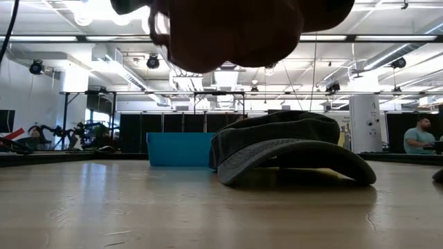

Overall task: Pick & Place hat
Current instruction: Put the red cap into the yellow bin

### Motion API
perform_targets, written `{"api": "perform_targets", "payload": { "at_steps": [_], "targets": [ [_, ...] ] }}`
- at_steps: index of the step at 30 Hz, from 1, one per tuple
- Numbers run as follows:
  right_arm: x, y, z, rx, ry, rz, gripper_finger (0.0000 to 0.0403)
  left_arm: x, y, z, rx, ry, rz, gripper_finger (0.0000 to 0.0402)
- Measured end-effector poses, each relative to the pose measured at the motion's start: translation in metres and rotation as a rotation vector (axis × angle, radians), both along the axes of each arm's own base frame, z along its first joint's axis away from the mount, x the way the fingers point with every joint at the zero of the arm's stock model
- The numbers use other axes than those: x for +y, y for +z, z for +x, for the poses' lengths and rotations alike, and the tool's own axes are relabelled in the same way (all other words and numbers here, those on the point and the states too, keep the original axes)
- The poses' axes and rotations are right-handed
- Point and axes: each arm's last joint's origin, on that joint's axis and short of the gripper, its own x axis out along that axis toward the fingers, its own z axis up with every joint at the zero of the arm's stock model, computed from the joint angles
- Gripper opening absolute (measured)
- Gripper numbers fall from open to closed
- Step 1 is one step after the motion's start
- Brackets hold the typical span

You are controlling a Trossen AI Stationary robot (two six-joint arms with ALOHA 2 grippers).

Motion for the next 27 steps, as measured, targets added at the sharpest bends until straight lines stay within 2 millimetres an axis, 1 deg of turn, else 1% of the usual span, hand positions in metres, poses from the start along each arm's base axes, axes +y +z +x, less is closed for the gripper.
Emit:
{"api": "perform_targets", "payload": {
  "at_steps": [3,4,5,7,10,12,13,16,20,24,27],
  "targets": [
    [0.003,-0.002,-0.004,0.041,0.013,-0.038,0.0013,0.002,-0.007,-0.007,0.092,0.029,-0.001,0.0021],
    [0.004,-0.003,-0.006,0.053,0.018,-0.047,0.0013,0.002,-0.007,-0.007,0.088,0.038,-0.009,0.0021],
    [0.005,-0.005,-0.006,0.063,0.022,-0.054,0.0013,0.0,-0.006,-0.005,0.054,0.037,-0.022,0.0021],
    [0.006,-0.007,-0.006,0.078,0.028,-0.056,0.0013,-0.004,0.003,0.005,-0.073,-0.012,-0.047,0.0021],
    [0.004,-0.008,-0.002,0.083,0.03,-0.066,0.0013,-0.015,0.016,0.027,-0.305,-0.2,-0.093,0.0021],
    [0.0,-0.007,0.001,0.085,0.031,-0.086,0.0013,-0.021,0.013,0.04,-0.364,-0.275,-0.084,0.0021],
    [-0.001,-0.006,0.003,0.077,0.03,-0.102,0.0013,-0.023,0.008,0.045,-0.35,-0.292,-0.061,0.0021],
    [-0.001,0.0,0.007,0.036,0.047,-0.142,0.0013,-0.027,-0.019,0.062,-0.237,-0.322,-0.003,0.0021],
    [0.005,0.007,0.013,0.005,0.093,-0.126,0.0013,-0.032,-0.049,0.084,-0.17,-0.311,0.048,0.0021],
    [0.012,0.011,0.02,-0.025,0.154,-0.14,0.0013,-0.029,-0.068,0.093,-0.109,-0.168,0.186,0.0021],
    [0.015,0.013,0.021,-0.045,0.176,-0.153,0.0013,-0.024,-0.075,0.095,-0.081,-0.108,0.208,0.0021]
  ]
}}
